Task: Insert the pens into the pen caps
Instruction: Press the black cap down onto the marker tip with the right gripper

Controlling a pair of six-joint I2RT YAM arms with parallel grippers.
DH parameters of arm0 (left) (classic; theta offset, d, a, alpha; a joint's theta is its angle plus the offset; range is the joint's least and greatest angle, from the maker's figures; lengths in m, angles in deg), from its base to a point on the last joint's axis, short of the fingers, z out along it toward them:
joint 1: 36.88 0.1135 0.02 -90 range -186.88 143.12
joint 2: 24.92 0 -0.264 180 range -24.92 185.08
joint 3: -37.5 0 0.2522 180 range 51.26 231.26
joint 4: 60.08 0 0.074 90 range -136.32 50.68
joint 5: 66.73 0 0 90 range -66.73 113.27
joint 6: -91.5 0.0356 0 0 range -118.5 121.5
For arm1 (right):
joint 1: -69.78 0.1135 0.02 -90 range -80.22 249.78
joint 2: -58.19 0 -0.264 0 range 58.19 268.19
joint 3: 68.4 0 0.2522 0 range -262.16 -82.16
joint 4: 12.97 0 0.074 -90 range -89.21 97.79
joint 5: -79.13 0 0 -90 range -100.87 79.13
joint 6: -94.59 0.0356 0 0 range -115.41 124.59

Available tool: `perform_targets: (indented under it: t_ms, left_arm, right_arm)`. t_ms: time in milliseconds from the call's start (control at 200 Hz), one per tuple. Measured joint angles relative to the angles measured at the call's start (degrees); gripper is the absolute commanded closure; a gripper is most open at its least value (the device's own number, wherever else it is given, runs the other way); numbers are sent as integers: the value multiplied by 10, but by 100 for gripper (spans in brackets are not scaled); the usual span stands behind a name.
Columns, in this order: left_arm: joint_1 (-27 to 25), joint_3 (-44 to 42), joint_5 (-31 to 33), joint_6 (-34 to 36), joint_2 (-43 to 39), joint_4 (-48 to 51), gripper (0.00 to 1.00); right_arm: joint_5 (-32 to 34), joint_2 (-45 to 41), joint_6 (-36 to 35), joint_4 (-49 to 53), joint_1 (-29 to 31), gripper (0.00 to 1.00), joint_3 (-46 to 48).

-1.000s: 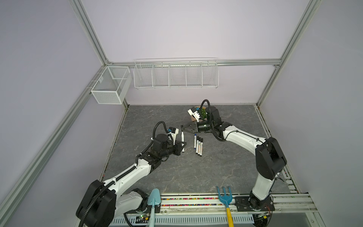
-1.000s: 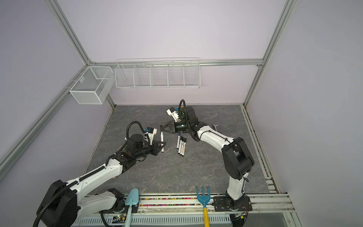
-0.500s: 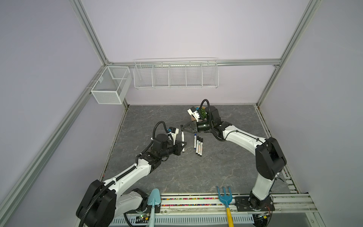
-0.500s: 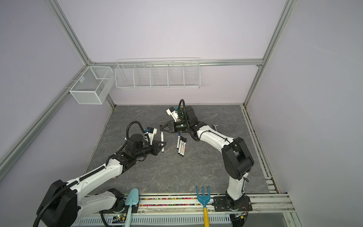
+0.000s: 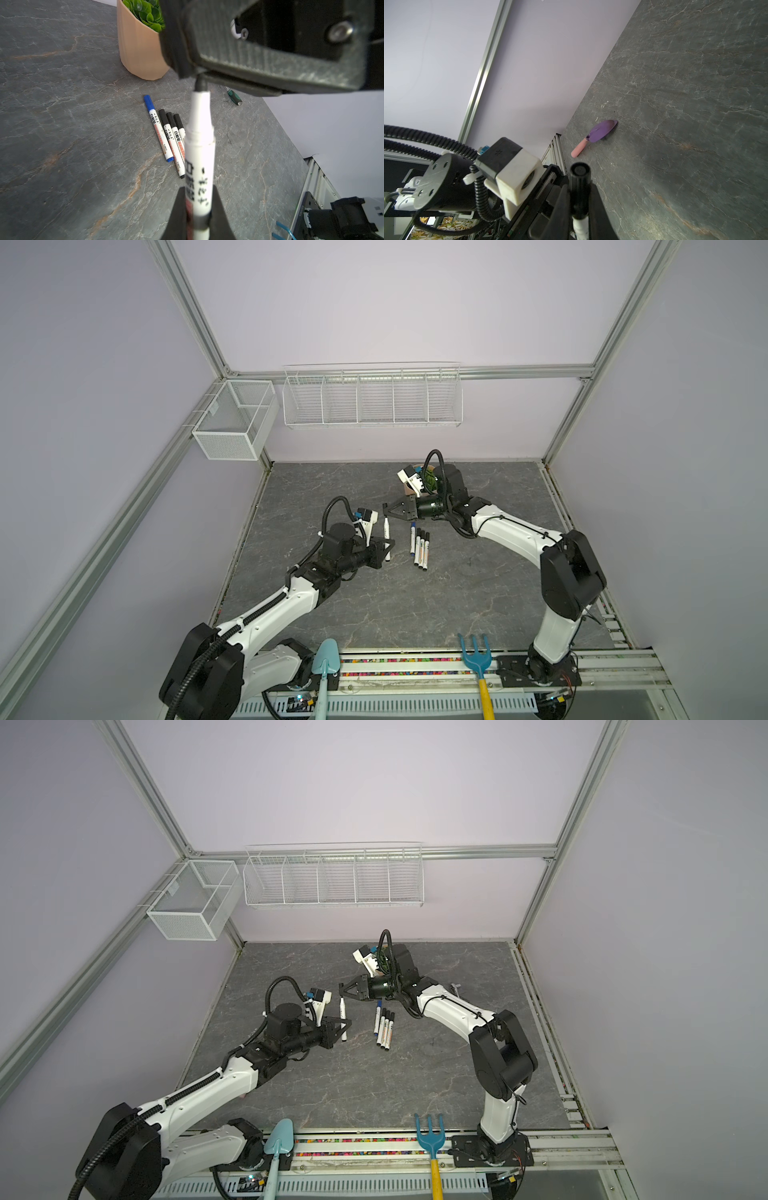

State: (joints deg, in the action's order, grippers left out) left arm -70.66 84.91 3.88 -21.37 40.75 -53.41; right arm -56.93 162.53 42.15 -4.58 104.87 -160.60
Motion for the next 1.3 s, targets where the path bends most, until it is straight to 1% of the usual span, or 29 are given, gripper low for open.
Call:
perform_targets:
  t_ms: [245,445,715,885,1075,1185,1300]
  left_arm:
    - [0,0,0,0,4,-4,100]
    - [0,0,-1,-4,23,-14,100]
    - [-1,2,-7,-15,32,-53,100]
    - [-2,12,-22,-19,44,-73,100]
    - [-2,37,-34,-19,60,-78,100]
    - [-5,44,-33,-12,65,-93,100]
    - [-11,45,-17,12,65,-104,100]
  right_arm:
    - [-1,0,-1,-1,-1,93,3]
    - [0,0,-3,3,-1,93,13]
    - [2,-15,-21,23,-1,93,16]
    - [12,-33,-65,48,-6,92,16]
    - [46,-57,-145,92,-5,90,5]
    - [82,-75,-202,126,3,90,-8]
    - [137,-94,-259,156,23,90,-14]
